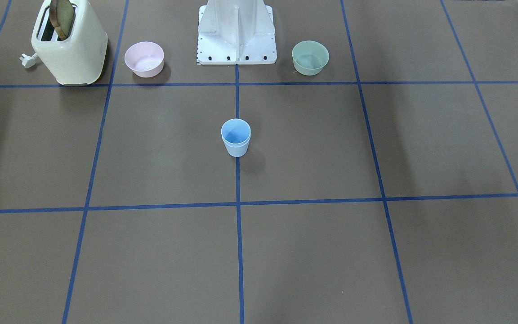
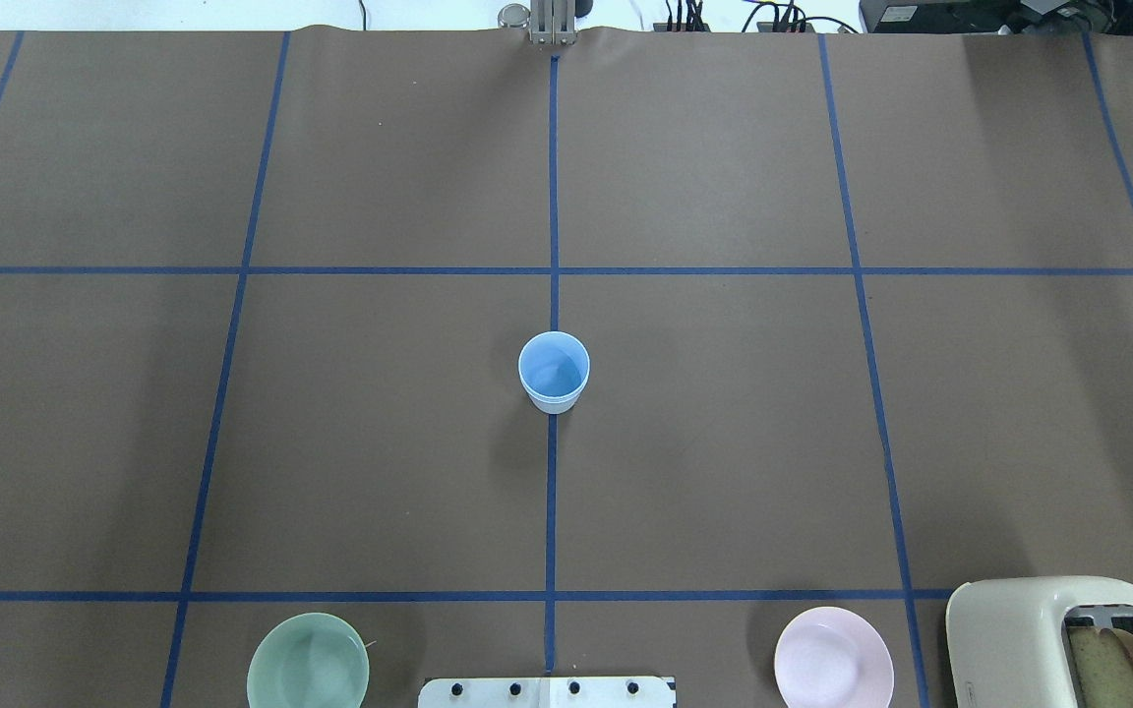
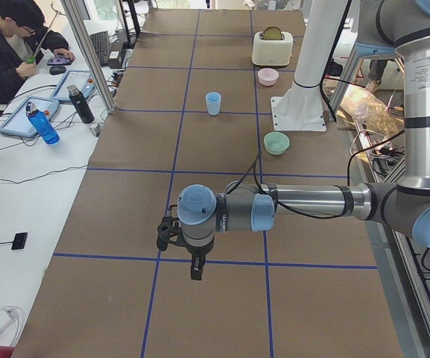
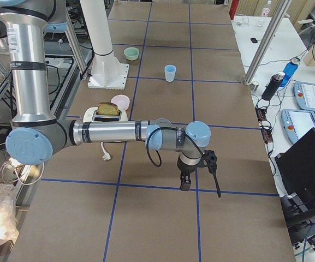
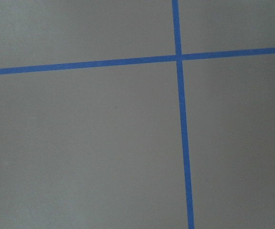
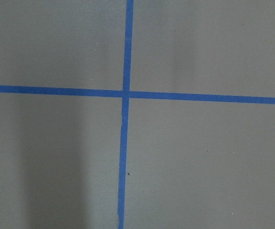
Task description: Stack blue cups with both arms
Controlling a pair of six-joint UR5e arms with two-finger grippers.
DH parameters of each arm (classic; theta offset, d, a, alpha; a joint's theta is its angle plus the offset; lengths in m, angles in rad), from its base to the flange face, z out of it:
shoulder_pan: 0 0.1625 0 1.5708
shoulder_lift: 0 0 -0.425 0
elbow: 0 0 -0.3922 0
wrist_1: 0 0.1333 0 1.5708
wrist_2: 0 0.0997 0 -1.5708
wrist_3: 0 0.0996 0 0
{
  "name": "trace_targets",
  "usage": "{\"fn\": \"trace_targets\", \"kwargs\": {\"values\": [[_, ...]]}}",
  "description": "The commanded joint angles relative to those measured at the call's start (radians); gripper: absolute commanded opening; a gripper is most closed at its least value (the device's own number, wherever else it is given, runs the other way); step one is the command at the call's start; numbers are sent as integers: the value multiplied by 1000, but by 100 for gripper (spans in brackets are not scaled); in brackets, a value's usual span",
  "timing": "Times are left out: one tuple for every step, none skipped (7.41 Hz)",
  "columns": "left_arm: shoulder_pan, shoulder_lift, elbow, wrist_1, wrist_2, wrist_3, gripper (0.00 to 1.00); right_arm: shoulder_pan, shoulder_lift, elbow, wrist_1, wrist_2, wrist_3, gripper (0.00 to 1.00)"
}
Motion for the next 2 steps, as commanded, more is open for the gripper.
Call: {"fn": "trace_targets", "kwargs": {"values": [[0, 0, 0, 0, 0, 0, 99, 0, 0, 0, 0, 0, 0, 100], [0, 0, 0, 0, 0, 0, 99, 0, 0, 0, 0, 0, 0, 100]]}}
